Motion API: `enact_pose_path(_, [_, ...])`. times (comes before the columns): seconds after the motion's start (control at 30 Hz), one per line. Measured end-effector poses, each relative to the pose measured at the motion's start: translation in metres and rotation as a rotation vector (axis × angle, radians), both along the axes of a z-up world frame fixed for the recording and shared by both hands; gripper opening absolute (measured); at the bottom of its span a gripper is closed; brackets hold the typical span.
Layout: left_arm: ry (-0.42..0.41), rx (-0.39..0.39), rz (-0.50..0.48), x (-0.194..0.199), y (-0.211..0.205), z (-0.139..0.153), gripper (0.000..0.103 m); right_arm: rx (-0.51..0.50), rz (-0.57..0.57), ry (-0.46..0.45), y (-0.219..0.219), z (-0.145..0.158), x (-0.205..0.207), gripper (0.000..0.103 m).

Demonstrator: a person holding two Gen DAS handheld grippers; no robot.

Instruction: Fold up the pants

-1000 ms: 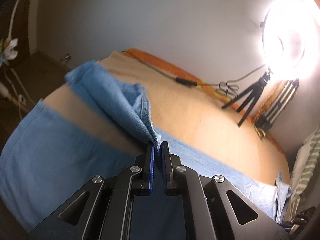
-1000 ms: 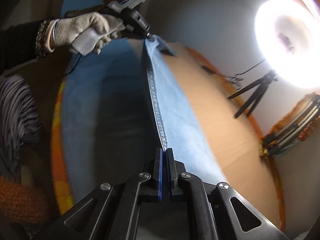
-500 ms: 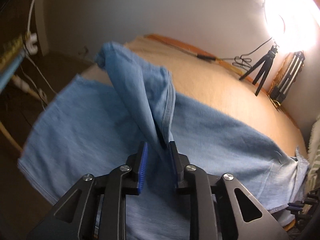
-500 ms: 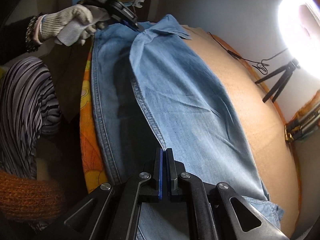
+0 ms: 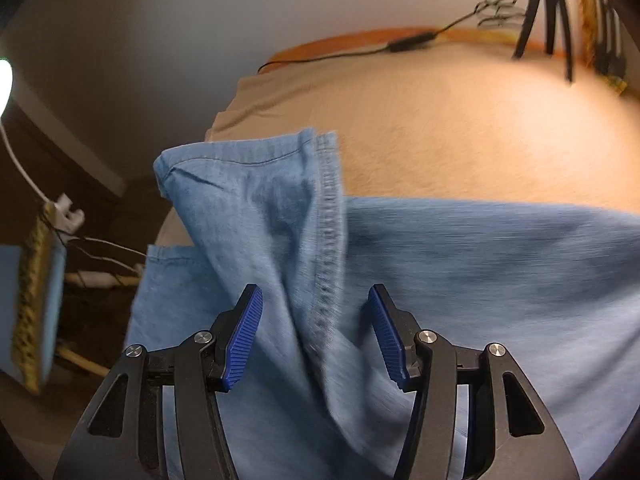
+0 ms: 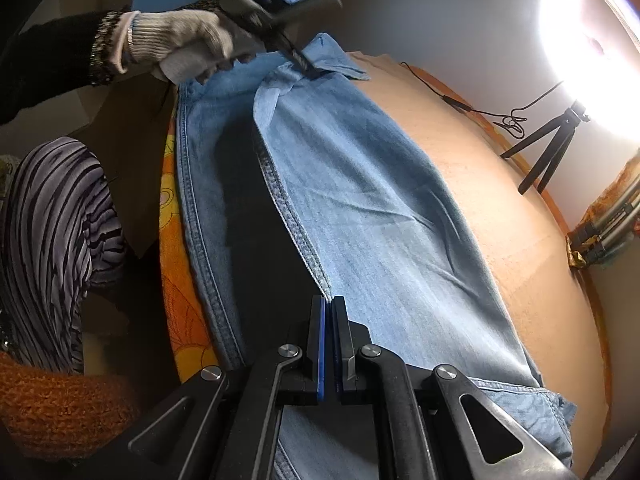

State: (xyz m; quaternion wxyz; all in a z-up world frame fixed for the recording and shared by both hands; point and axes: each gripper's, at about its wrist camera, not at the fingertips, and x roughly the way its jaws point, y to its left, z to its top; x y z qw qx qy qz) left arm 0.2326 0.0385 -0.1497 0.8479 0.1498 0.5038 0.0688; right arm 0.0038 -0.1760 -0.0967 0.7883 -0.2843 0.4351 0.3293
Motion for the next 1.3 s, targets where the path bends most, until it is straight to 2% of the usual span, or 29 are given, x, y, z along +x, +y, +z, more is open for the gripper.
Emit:
enact_pose_path(0.07, [-0.021,0.003,0.043,0.007,0.015,-0.002,0.054,-0.003,-0.007,-0.005,0.0,-0.001,0.001,0.001])
enact_pose_path(0.1, [-0.039,-0.039,0.072,0.01,0.026,-0.001,0.047,-0.003,-0.011,-0.007,0.0,-0.001,0.001,0.001])
enact_pose_path(0.13, [-0.053,-0.091,0.092,0.011,0.036,0.001,0.027,-0.003,-0.016,-0.009,0.001,-0.001,0.002,0.001])
enact_pose_path(0.2, [-0.075,-0.174,0.126,0.016,0.054,0.003,0.009,-0.006,-0.021,-0.012,0.002,-0.002,0.003,0.001])
enact_pose_path(0.33, [-0.165,-0.327,0.172,0.005,0.078,0.019,0.006,-0.024,-0.048,-0.024,0.001,-0.002,0.006,0.0])
enact_pose_path(0.43, [-0.249,-0.431,0.21,-0.024,0.1,0.033,0.006,-0.015,-0.059,-0.03,-0.001,0.009,0.004,0.0])
enact_pose_path(0.53, [-0.304,-0.579,0.27,-0.066,0.127,0.035,0.006,-0.033,-0.027,-0.042,0.003,0.02,-0.008,0.0])
enact_pose_path(0.67, [-0.304,-0.649,0.321,-0.121,0.146,0.017,0.006,-0.053,0.014,0.002,0.008,0.018,-0.025,0.0])
enact_pose_path(0.73, [-0.281,-0.638,0.331,-0.136,0.151,0.006,0.006,-0.067,0.029,0.021,0.009,0.013,-0.032,0.0])
enact_pose_path(0.8, [-0.265,-0.594,0.326,-0.146,0.151,-0.003,0.006,-0.081,0.05,0.05,0.012,0.007,-0.04,0.0])
enact_pose_path(0.9, [-0.267,-0.536,0.323,-0.148,0.147,-0.005,0.012,-0.098,0.086,0.097,0.021,-0.005,-0.051,0.0])
enact_pose_path(0.97, [-0.283,-0.47,0.314,-0.146,0.141,0.002,0.02,-0.121,0.111,0.12,0.027,-0.013,-0.055,0.0])
enact_pose_path(1.03, [-0.301,-0.364,0.297,-0.141,0.135,0.006,0.038,-0.149,0.127,0.127,0.033,-0.02,-0.059,0.0])
enact_pose_path(1.1, [-0.321,-0.282,0.269,-0.136,0.131,0.009,0.042,-0.162,0.126,0.144,0.036,-0.022,-0.056,0.002])
enact_pose_path(1.17, [-0.327,-0.294,0.284,-0.134,0.138,0.007,0.044,-0.145,0.11,0.167,0.035,-0.017,-0.048,0.003])
enact_pose_path(1.23, [-0.327,-0.365,0.337,-0.138,0.153,0.001,0.044,-0.133,0.102,0.165,0.032,-0.012,-0.042,0.009])
enact_pose_path(1.27, [-0.329,-0.385,0.35,-0.142,0.158,-0.004,0.044,-0.125,0.101,0.173,0.033,-0.008,-0.039,0.014])
enact_pose_path(1.3, [-0.327,-0.404,0.362,-0.145,0.161,-0.008,0.044,-0.115,0.099,0.174,0.033,-0.002,-0.039,0.025])
